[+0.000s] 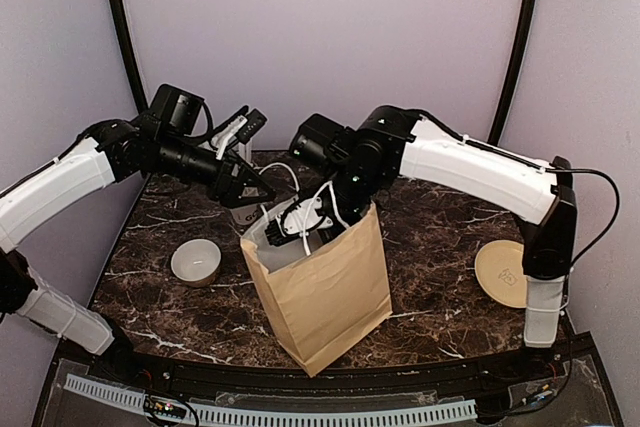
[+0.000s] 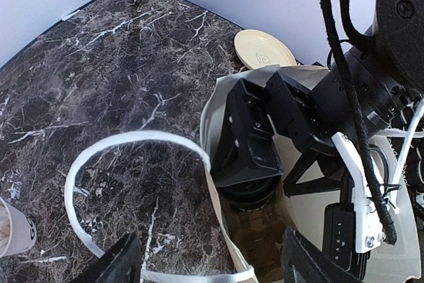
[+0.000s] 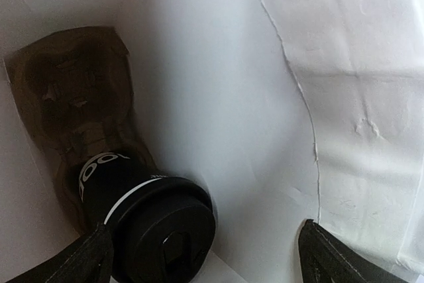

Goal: Pack the takeout coffee

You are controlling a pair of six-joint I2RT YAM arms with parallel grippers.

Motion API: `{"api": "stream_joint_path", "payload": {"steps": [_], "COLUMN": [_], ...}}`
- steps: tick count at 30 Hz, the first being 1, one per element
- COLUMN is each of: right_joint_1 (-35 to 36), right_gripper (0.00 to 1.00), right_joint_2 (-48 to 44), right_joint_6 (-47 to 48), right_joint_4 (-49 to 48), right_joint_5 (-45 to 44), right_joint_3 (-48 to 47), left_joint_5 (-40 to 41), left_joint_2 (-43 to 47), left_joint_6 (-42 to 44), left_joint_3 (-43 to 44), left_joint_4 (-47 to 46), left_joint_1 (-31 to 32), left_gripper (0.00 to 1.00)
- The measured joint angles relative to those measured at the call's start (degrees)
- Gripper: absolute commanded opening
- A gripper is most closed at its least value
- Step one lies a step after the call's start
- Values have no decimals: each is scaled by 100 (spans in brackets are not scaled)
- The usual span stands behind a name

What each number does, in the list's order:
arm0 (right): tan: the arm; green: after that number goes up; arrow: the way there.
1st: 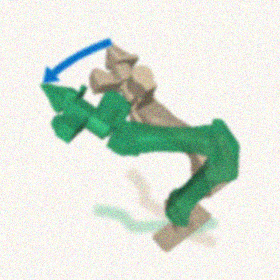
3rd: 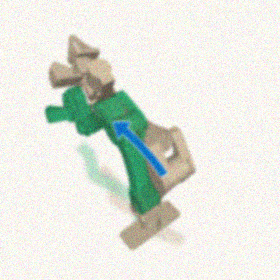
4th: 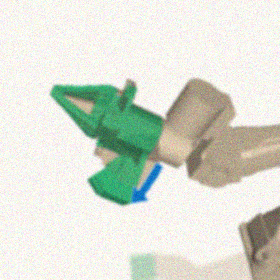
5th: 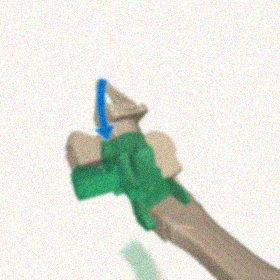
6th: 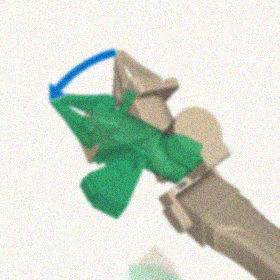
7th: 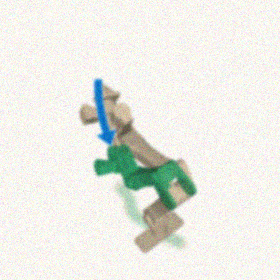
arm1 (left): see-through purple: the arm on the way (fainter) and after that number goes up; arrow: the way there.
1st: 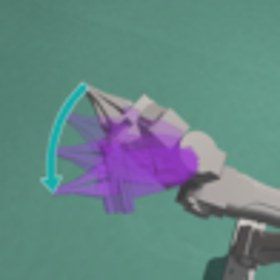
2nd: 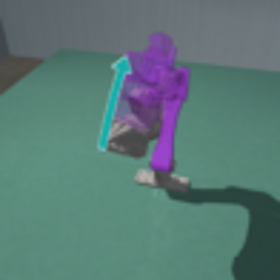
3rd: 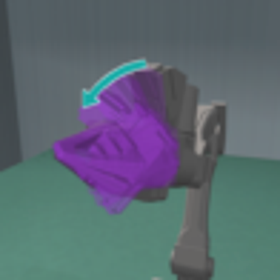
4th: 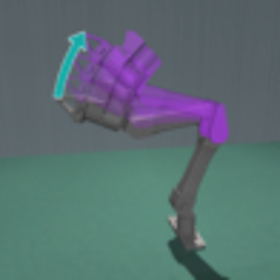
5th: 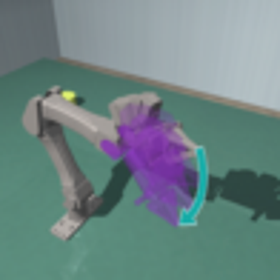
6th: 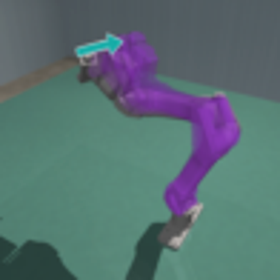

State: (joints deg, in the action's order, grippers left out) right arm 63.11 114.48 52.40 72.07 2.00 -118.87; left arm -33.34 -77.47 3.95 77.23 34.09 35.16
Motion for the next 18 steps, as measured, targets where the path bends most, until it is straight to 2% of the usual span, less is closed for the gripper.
{"api": "stream_joint_path", "payload": {"steps": [5, 9, 13, 18], "right_joint_1": [0, 0, 0, -22], "right_gripper": [98, 99, 99, 99], "right_joint_2": [-282, -531, -776, -872], "right_joint_6": [-109, -140, -155, -190], "right_joint_4": [-144, -170, -168, -229], "right_joint_5": [-33, -22, 42, 116], "right_joint_3": [280, 308, 308, 348], "left_joint_5": [431, 756, 876, 605], "left_joint_2": [-4, -4, 42, 68], "left_joint_6": [-251, -608, -885, -1309], "left_joint_3": [118, 315, 363, 295], "left_joint_4": [-9, -22, -72, -328], "left_joint_1": [44, 42, 42, 42], "left_gripper": [70, 73, 76, 74]}}
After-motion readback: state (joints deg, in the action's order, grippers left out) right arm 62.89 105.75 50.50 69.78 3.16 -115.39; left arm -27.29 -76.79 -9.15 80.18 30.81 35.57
